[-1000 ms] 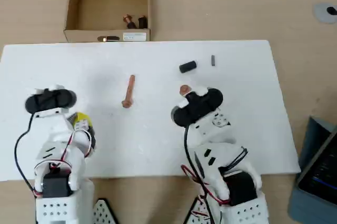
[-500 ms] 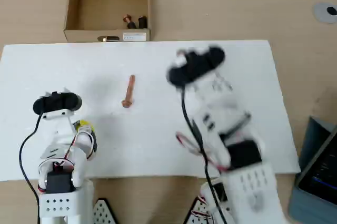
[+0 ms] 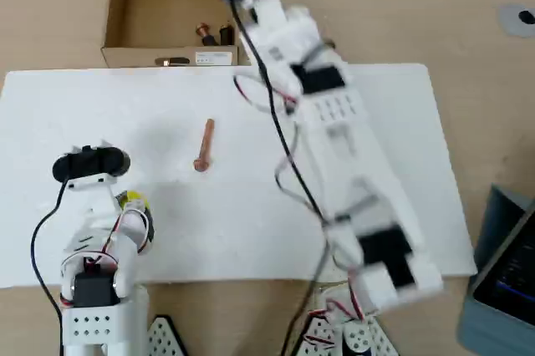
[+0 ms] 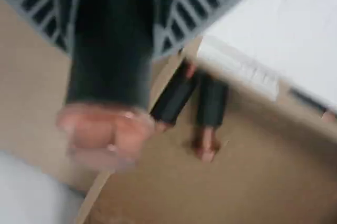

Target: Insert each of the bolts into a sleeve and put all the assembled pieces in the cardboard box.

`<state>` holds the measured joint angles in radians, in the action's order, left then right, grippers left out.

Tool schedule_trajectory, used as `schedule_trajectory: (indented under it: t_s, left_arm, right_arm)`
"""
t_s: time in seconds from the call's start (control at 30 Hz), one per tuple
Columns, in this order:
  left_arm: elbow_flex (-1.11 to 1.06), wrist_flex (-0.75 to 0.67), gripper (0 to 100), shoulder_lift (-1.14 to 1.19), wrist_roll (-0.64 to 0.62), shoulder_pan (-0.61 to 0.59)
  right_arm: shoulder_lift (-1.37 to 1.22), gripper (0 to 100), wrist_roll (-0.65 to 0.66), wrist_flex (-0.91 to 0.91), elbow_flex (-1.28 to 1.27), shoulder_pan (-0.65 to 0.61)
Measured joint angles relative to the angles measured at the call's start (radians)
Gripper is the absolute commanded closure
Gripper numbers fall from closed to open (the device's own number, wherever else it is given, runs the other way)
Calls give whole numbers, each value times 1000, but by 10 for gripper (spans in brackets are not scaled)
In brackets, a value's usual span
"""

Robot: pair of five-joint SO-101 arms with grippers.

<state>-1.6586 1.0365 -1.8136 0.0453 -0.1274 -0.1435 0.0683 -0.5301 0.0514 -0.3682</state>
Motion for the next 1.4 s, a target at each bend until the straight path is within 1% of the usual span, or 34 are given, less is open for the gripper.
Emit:
schedule_trajectory:
  t_s: [0.23,0.4,0.53,0.67,0.73,0.83,0.9,1.17,1.4]
  left_arm:
    - [0,0,998,0,0,0]
    - [0,0,998,0,0,0]
    - [0,0,998,0,0,0]
    - [0,0,998,0,0,0]
    - [0,0,998,0,0,0]
    - [0,0,998,0,0,0]
    - [0,0,998,0,0,0]
    - [0,0,998,0,0,0]
    - [0,0,998,0,0,0]
  right_arm:
    - [-462,989,0,2,508,-46]
    - [-729,988,6,2,821,-86]
    - [-881,987,101,-5,990,-103]
    - [-976,981,169,-75,1100,-135]
    - [-1002,942,187,-120,1146,-150]
    - [-1030,856,193,-180,1204,-166]
    - [-1045,831,193,-210,1229,-167]
    - [-1048,832,193,-244,1277,-167]
    - [-1048,832,193,-341,1327,-169]
